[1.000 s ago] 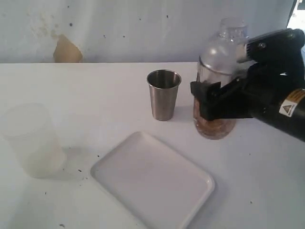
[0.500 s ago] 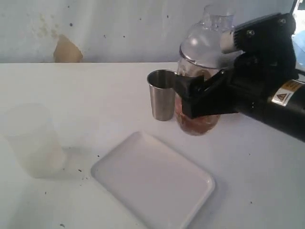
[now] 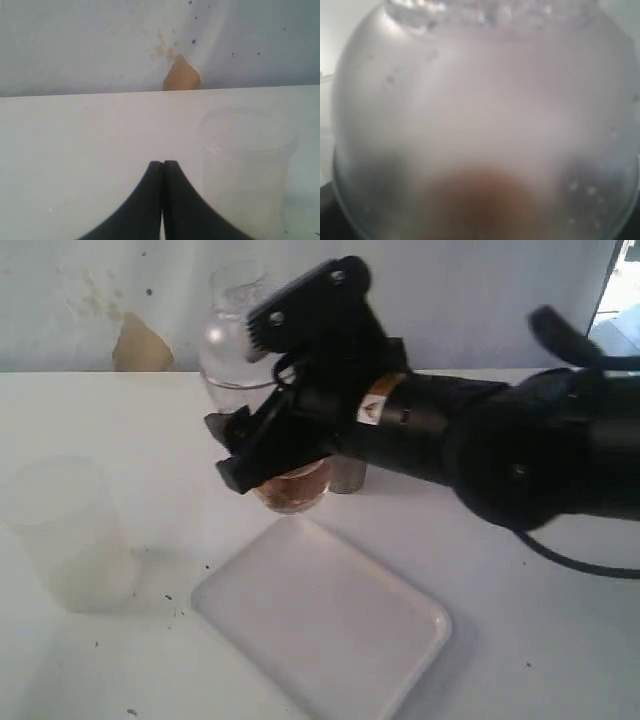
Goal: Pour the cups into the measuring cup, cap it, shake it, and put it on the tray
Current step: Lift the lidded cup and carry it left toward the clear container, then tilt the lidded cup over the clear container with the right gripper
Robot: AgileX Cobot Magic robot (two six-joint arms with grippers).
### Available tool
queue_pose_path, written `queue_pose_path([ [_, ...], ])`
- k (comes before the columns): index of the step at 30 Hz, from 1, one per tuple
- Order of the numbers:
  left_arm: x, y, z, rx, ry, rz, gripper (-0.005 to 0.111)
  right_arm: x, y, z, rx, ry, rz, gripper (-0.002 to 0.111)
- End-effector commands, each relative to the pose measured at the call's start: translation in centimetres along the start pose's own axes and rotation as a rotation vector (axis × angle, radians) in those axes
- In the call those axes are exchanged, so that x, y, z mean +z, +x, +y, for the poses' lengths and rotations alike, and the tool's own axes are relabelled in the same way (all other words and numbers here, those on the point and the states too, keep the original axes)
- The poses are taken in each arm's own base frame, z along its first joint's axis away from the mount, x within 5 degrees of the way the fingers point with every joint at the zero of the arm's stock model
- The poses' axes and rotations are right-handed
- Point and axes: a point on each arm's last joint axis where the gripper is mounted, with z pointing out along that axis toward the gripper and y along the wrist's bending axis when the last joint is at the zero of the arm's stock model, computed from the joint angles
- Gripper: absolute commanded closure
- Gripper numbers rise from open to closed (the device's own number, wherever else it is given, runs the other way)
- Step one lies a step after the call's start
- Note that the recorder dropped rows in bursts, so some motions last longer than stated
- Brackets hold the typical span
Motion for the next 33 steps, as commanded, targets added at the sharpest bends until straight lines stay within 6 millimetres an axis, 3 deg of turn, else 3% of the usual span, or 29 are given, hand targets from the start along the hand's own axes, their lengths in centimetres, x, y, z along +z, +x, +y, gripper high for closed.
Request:
queue_pose_path([
  [1, 0.0, 0.0, 0.0, -0.007, -0.001, -0.011, 0.107, 3.4, -1.8, 1.3, -0.101, -0.030, -0.042, 0.108],
  [6, 0.0, 0.0, 0.0, -0.007, -0.001, -0.011, 0.107, 6.9, -2.5, 2.7, -0.149, -0.062, -0.048, 0.108],
  [11, 0.0, 0.0, 0.0, -0.007, -0.001, -0.011, 0.107, 9.4, -2.7, 2.9, -0.277, -0.058, -0.052, 0.108],
  [15, 0.0, 0.0, 0.0, -0.007, -0.001, -0.011, 0.107, 9.9, -2.9, 1.7, -0.269, -0.033, -0.045, 0.108],
  [18, 0.0, 0.0, 0.0, -0.007, -0.001, -0.011, 0.107, 10.0, -3.1, 0.0, 0.040, -0.006, -0.011, 0.108],
  [21, 0.0, 0.0, 0.0, -0.007, -0.001, -0.011, 0.107, 10.0, -3.3, -0.9, 0.108, -0.012, 0.035, 0.108],
  [26, 0.0, 0.0, 0.0, -0.007, -0.001, -0.011, 0.107, 9.5, -4.2, -0.8, -0.106, -0.107, 0.195, 0.108],
  [33, 0.0, 0.0, 0.0, -0.007, -0.001, -0.011, 0.107, 9.8, -4.4, -1.7, -0.242, -0.047, 0.242, 0.108],
])
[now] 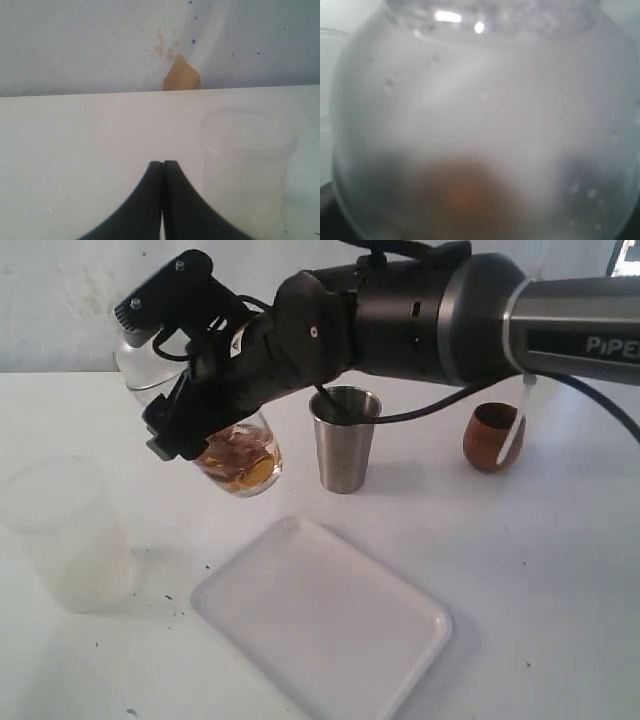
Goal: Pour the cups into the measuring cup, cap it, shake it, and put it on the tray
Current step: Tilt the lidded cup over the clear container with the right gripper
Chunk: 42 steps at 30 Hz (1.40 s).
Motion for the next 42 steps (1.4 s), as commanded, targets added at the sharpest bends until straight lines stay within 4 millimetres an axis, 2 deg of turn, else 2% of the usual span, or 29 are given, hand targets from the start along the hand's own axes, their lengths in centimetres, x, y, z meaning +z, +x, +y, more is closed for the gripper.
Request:
queue_pose_path([
  [1, 0.0, 0.0, 0.0, -0.007, -0.001, -0.011, 0.107, -0.1, -0.6, -1.3, -0.101, 0.095, 0.001, 0.108],
  [7, 0.0, 0.0, 0.0, -0.007, -0.001, -0.011, 0.107, 1.2, 0.6, -1.5, -0.178, 0.171, 0.085, 0.108],
  [20, 0.0, 0.0, 0.0, -0.007, -0.001, -0.011, 0.107, 1.7, -1.0, 1.5, -0.492, 0.203, 0.024, 0.108],
  [26, 0.0, 0.0, 0.0, -0.007, -0.001, -0.011, 0.107, 2.1, -0.8, 1.4, -0.548, 0.218, 0.035, 0.108],
  [36, 0.0, 0.0, 0.0, -0.007, -0.001, -0.011, 0.107, 4.1, -1.3, 2.6, -0.584, 0.209, 0.015, 0.108],
  [42, 0.0, 0.0, 0.0, -0.007, -0.001, -0.011, 0.107, 4.6, -1.3, 3.2, -0.681, 0.221, 0.018, 0.108],
])
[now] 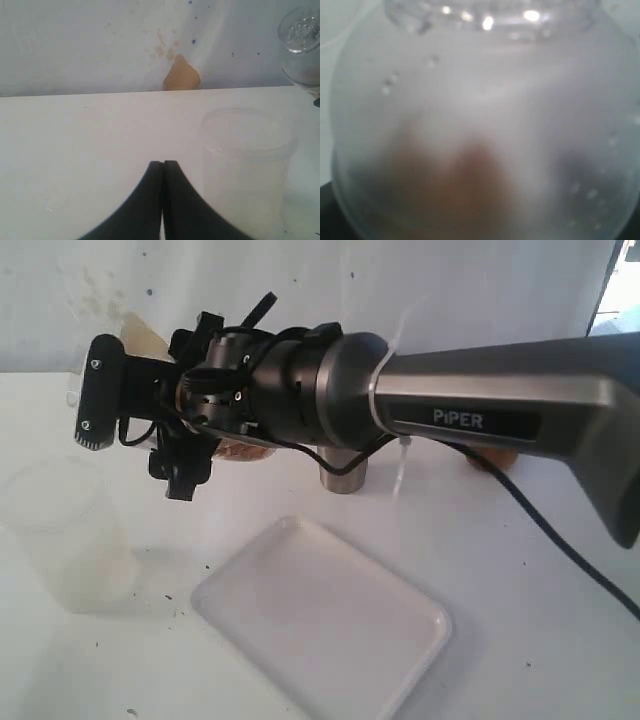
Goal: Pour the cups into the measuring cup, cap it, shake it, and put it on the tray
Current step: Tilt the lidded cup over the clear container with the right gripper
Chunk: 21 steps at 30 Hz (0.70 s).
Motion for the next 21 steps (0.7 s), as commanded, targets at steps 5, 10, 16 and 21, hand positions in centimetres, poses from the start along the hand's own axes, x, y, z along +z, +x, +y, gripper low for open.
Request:
queue_pose_path([
  [5, 0.0, 0.0, 0.0, -0.007, -0.001, -0.011, 0.107, -0.7, -1.7, -0.4, -0.175, 0.068, -0.059, 0.108],
  [10, 0.0, 0.0, 0.0, -0.007, -0.001, -0.011, 0.107, -0.6, -1.7, -0.4, -0.208, 0.078, -0.056, 0.108],
  [16, 0.0, 0.0, 0.0, -0.007, -0.001, -0.011, 0.107, 0.1, -1.5, 0.0, -0.235, 0.076, -0.045, 0.108],
  [21, 0.0, 0.0, 0.0, -0.007, -0.001, -0.011, 0.107, 1.2, -1.5, 0.3, -0.277, 0.088, -0.032, 0.108],
])
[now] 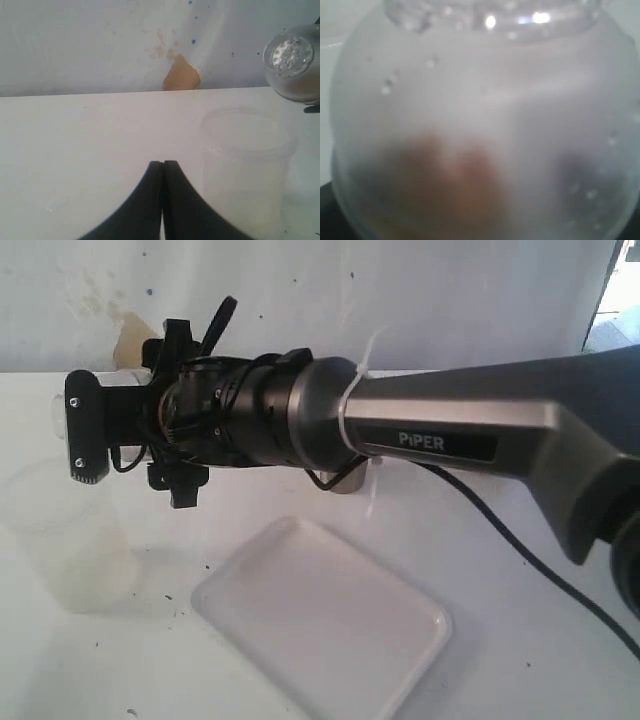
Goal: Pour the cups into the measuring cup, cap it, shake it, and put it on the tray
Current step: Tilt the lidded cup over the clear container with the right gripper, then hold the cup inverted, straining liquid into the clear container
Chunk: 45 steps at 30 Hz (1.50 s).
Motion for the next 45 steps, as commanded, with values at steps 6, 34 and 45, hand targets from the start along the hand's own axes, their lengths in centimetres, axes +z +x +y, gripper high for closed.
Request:
queue_pose_path([
  [6, 0.0, 0.0, 0.0, -0.007, -0.001, -0.011, 0.107, 0.6, -0.5, -0.8, -0.164, 0.073, -0.021, 0.108],
  [34, 0.0, 0.0, 0.0, -0.007, -0.001, -0.011, 0.107, 0.4, -1.0, -2.3, -0.386, 0.181, -0.014, 0.108],
  [45, 0.0, 0.0, 0.0, -0.007, -0.001, -0.011, 0.107, 0.3, -1.2, -2.8, -0.546, 0.241, -0.008, 0.108],
])
